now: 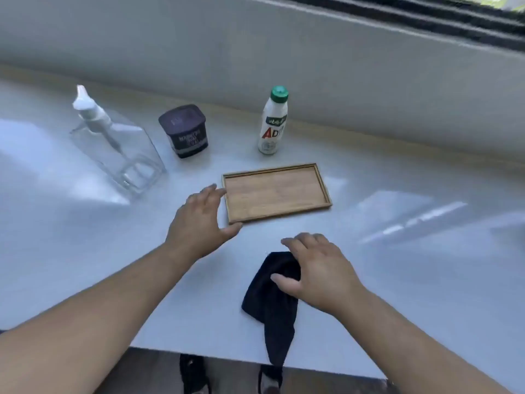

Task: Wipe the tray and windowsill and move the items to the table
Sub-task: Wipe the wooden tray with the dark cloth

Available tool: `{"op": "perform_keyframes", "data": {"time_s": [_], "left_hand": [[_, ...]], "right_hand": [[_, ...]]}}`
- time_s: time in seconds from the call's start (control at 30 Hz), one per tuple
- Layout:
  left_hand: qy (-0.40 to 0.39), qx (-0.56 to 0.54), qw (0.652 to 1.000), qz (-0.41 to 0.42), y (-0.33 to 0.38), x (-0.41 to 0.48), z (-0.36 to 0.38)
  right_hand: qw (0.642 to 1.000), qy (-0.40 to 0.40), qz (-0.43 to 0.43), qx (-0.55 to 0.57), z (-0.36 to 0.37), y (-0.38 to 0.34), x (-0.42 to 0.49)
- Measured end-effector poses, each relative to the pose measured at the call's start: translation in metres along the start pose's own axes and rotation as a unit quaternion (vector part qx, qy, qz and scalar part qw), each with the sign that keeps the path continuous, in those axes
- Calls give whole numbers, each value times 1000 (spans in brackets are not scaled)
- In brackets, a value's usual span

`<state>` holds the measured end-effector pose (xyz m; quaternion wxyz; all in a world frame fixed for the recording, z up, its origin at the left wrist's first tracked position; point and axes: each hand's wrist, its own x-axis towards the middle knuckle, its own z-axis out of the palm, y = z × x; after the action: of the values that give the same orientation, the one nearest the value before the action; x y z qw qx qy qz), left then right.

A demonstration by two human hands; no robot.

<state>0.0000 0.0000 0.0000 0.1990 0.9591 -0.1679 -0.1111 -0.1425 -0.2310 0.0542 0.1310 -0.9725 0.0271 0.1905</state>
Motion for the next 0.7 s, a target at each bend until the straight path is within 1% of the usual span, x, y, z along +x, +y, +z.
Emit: {"op": "perform_keyframes", "data": {"time_s": [0.03, 0.13, 0.2, 0.27, 0.3, 0.37, 0.43, 0.5, 0.57, 0.63, 0.67, 0.7], "left_hand": [[5, -11, 1000, -1, -4, 7, 9], [20, -19, 1000, -4, -13, 29, 28], [29, -16, 999, 7, -16, 45, 42], [38, -22, 999, 15, -21, 57, 52], [38, -16, 999, 16, -23, 61, 56], [43, -1, 999, 16, -24, 64, 66], [58, 1, 998, 12, -26, 63, 74], [69, -5, 998, 3, -28, 65, 77], [71, 2, 997, 2, -30, 68, 79], [65, 6, 998, -1, -31, 71, 80], [63, 5, 998, -1, -31, 71, 81], [62, 5, 998, -1, -31, 72, 81]], "right_hand": [[999, -46, -6, 0, 16, -3, -2], [988, -132, -30, -74, 67, -12, -11], [983, -136, -36, -121, 82, -12, -9], [989, -79, -45, -119, 83, -4, 3], [993, -59, -43, -93, 82, 2, 8], [1000, -1, -18, -10, 76, 16, 23], [994, 55, 36, 88, 61, 29, 38], [969, 149, 70, 182, 36, 41, 57], [933, 222, 97, 265, 9, 52, 88], [904, 267, 141, 304, -11, 61, 128], [898, 275, 163, 302, -17, 64, 150], [902, 271, 179, 286, -20, 63, 171]]}}
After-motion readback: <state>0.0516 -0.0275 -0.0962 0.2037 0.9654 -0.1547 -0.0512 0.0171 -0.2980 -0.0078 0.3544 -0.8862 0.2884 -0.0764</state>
